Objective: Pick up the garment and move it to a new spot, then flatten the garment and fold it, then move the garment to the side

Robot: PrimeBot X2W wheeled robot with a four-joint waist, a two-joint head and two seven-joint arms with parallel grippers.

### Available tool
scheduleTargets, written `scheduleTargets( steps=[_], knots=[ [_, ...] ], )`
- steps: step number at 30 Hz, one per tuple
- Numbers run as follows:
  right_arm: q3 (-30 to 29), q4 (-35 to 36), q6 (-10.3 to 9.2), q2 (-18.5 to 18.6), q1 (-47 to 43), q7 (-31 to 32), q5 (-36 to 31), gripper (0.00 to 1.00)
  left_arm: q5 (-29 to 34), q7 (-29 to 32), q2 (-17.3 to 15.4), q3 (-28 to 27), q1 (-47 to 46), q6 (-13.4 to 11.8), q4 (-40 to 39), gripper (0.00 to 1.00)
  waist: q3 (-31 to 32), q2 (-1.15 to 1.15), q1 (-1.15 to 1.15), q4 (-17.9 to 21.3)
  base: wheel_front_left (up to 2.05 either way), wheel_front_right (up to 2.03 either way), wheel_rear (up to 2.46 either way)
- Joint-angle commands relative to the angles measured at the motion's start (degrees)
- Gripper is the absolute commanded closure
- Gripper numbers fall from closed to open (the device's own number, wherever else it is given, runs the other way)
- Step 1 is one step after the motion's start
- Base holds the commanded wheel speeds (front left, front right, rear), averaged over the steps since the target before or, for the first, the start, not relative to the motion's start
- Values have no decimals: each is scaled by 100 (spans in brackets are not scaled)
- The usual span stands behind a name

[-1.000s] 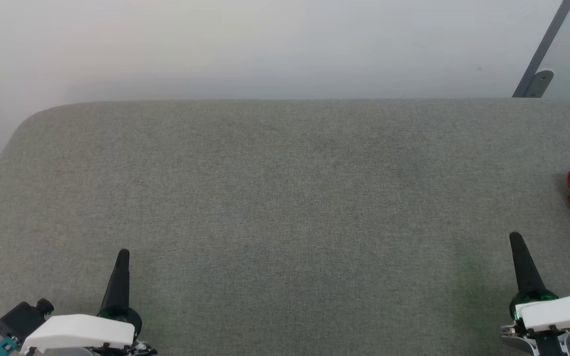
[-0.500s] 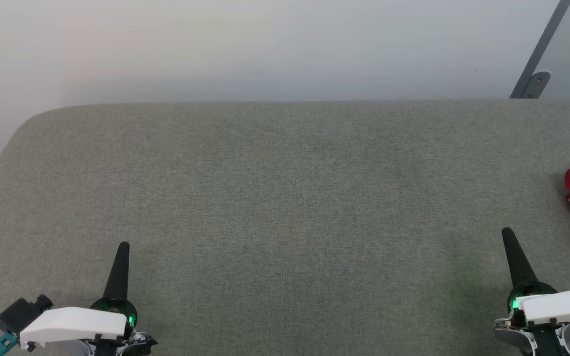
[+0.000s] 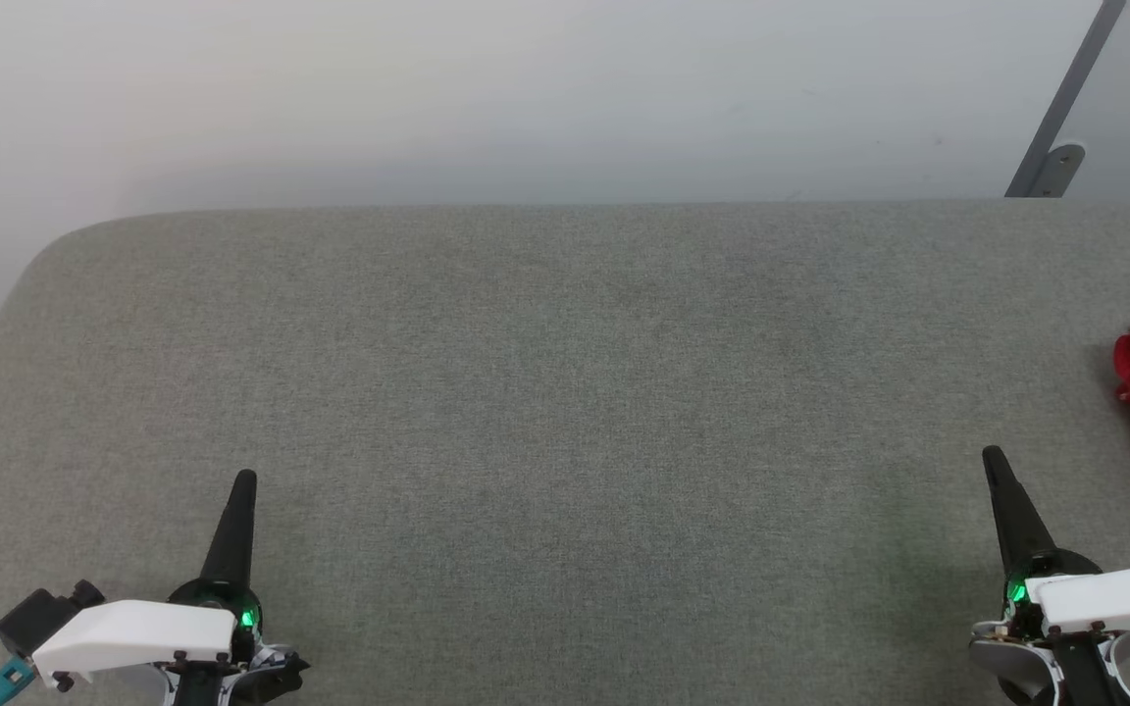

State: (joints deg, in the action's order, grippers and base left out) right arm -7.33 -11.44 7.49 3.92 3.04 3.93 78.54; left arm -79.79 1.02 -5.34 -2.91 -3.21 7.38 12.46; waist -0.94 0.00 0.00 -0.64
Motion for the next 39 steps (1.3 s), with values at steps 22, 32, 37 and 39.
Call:
scheduleTargets(
  steps=[22, 32, 37, 39],
  knots=[
    [60, -168, 0, -83, 260, 189, 933, 100, -953, 294, 78, -145, -260, 18, 97, 100, 47, 0, 0, 39, 0, 0, 0],
    [76, -247, 0, -106, 332, 253, 1256, 100, -1265, 397, 109, -188, -299, 19, 140, 100, 66, 0, 0, 56, 0, 0, 0],
    [83, -280, 0, -115, 358, 279, 1418, 100, -1427, 445, 129, -212, -330, 20, 159, 100, 76, 0, 0, 64, 0, 0, 0],
    [81, -277, 0, -112, 341, 275, 1394, 100, -1411, 443, 132, -214, -330, 20, 157, 100, 76, 0, 0, 64, 0, 0, 0]
  ],
)
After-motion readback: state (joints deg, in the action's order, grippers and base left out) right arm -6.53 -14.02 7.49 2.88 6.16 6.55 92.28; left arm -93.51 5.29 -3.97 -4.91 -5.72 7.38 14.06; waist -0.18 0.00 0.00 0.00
